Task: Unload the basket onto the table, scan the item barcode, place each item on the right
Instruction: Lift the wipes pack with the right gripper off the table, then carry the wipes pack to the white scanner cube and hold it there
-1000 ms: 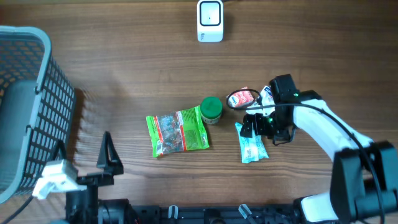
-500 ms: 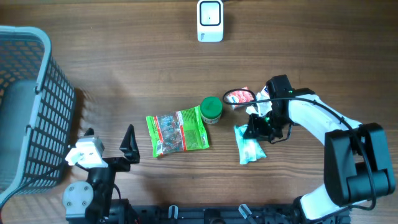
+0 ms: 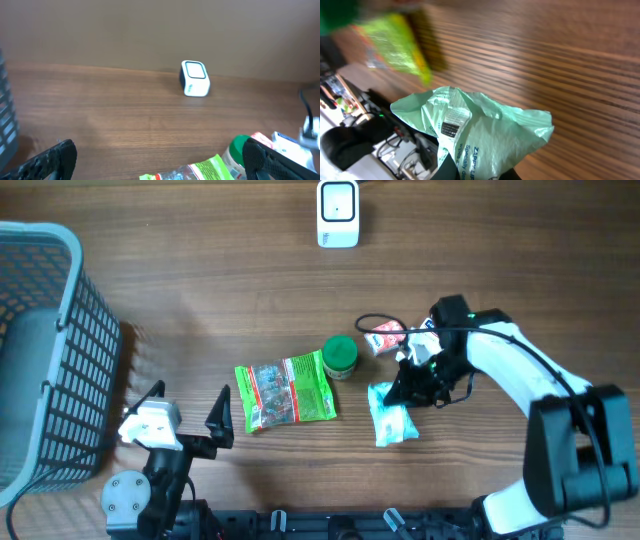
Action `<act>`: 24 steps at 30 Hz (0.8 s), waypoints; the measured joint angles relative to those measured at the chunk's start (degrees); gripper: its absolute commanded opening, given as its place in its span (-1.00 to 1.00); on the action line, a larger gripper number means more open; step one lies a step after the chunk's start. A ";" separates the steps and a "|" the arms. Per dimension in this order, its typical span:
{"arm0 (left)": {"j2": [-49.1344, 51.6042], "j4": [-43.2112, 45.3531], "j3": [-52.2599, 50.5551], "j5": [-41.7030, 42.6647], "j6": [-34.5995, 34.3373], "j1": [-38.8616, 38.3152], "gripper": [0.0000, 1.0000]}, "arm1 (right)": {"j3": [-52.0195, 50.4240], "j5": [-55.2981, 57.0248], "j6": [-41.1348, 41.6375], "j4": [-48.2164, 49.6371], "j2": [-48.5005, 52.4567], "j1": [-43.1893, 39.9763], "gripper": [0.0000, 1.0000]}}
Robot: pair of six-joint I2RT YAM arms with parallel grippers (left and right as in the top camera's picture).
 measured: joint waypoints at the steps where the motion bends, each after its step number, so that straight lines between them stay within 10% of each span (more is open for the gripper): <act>1: 0.00 0.07 0.00 0.85 0.66 0.00 1.00 | 0.87 -0.39 0.02 -0.55 -2.56 0.00 -0.91; 10: 0.00 2.58 -5.51 -2.47 1.84 0.00 1.00 | 1.75 -1.25 5.22 -1.84 -27.63 0.00 -0.91; 24: 0.00 -1.77 -8.41 -3.52 1.84 0.00 1.00 | 2.01 0.11 48.46 4.09 -45.18 0.00 -0.91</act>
